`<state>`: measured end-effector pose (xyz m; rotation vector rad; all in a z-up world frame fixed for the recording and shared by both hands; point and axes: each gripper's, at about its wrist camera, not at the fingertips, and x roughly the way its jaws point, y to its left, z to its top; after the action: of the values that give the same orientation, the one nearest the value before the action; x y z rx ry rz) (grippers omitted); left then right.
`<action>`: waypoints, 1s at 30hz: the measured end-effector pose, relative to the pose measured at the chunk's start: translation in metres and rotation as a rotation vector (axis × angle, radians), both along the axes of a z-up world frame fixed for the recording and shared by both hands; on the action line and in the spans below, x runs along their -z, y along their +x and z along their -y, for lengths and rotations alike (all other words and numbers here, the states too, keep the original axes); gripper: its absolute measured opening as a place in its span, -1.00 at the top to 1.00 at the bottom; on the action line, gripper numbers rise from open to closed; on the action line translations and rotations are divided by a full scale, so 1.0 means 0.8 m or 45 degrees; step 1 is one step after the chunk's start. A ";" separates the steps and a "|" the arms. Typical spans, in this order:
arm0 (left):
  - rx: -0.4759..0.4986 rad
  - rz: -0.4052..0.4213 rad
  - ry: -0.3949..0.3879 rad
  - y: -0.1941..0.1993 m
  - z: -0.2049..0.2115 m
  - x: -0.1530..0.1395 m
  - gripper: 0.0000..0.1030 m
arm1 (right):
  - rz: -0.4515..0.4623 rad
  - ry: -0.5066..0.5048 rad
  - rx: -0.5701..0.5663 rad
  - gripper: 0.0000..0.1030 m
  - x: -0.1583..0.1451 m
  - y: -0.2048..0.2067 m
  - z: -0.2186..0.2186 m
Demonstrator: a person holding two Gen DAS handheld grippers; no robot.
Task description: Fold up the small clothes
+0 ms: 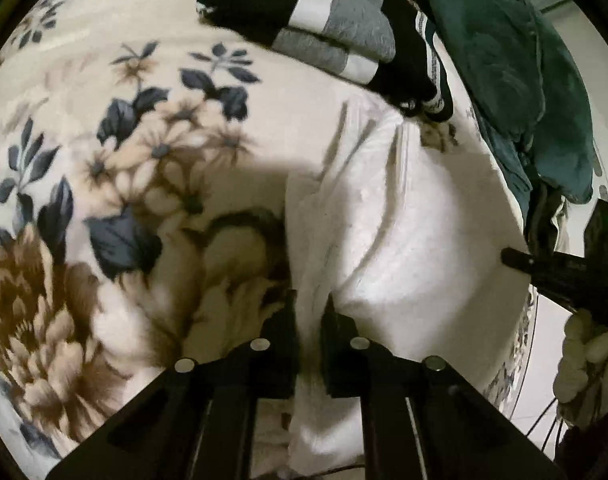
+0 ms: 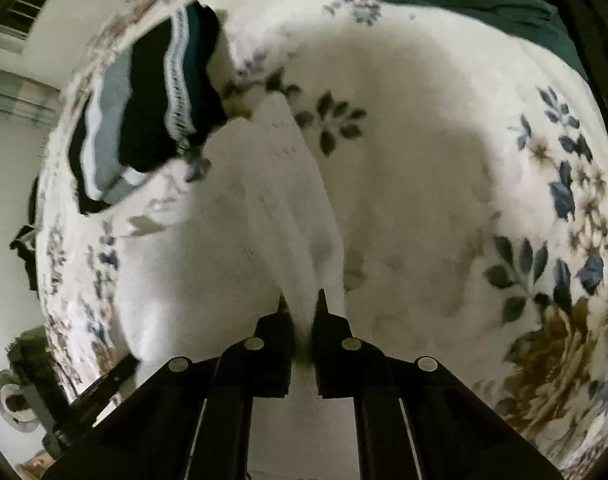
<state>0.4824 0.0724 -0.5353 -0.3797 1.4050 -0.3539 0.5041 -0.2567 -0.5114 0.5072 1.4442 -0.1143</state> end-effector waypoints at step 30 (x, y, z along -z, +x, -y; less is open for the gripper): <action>-0.043 0.069 0.002 0.096 0.004 0.008 0.86 | 0.057 -0.313 -0.053 1.00 0.025 0.104 0.013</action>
<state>0.5595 0.0691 -0.5417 -0.3892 1.3447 -0.3329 0.5876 -0.2669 -0.5311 0.2764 1.3738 -0.2428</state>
